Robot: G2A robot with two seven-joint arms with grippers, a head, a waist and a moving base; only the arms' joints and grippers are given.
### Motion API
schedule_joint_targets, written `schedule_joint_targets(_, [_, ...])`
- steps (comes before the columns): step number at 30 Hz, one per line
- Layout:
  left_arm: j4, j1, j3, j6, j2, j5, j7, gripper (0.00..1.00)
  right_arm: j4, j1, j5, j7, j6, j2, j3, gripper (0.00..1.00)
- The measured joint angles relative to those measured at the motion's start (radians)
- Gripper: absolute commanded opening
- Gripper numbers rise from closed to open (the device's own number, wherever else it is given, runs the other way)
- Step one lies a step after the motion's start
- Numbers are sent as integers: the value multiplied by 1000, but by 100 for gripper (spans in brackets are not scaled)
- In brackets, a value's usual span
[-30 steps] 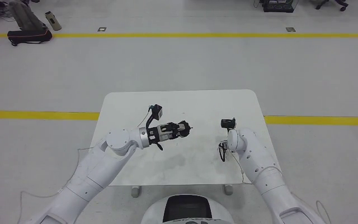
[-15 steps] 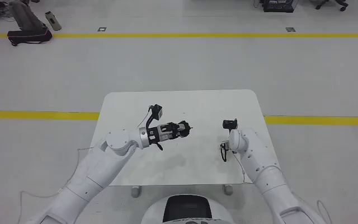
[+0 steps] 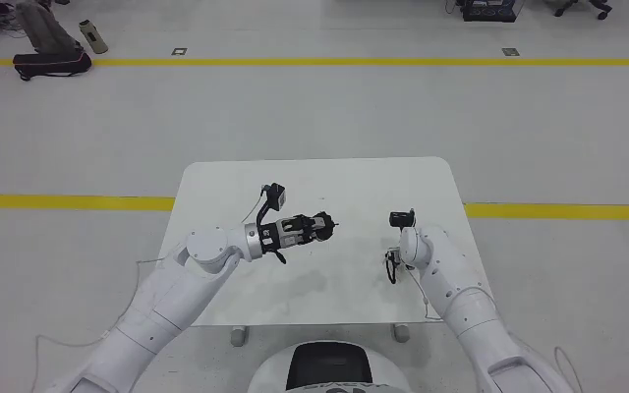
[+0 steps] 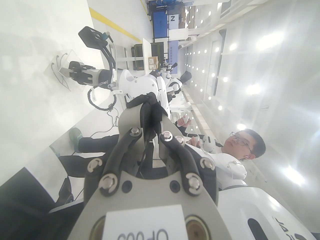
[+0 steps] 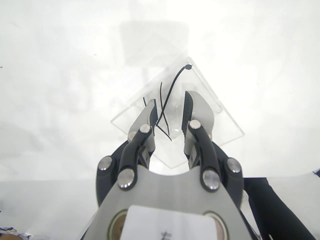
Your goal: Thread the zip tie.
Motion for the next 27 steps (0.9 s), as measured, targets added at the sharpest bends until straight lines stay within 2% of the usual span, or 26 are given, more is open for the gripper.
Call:
schedule_joint_targets(7, [0, 0, 0, 0, 0, 0, 0, 0, 28, 13, -2, -7, 0, -4, -1, 11])
schedule_joint_targets(18, [0, 0, 0, 0, 0, 0, 0, 0, 36, 24, -3, -8, 0, -8, -4, 9])
schedule_joint_targets(23, [0, 0, 0, 0, 0, 0, 0, 0, 18, 20, -8, -6, 0, -6, 3, 0])
schedule_joint_targets(27, [0, 0, 0, 0, 0, 0, 0, 0, 5, 14, -13, -3, 0, -4, 8, 0])
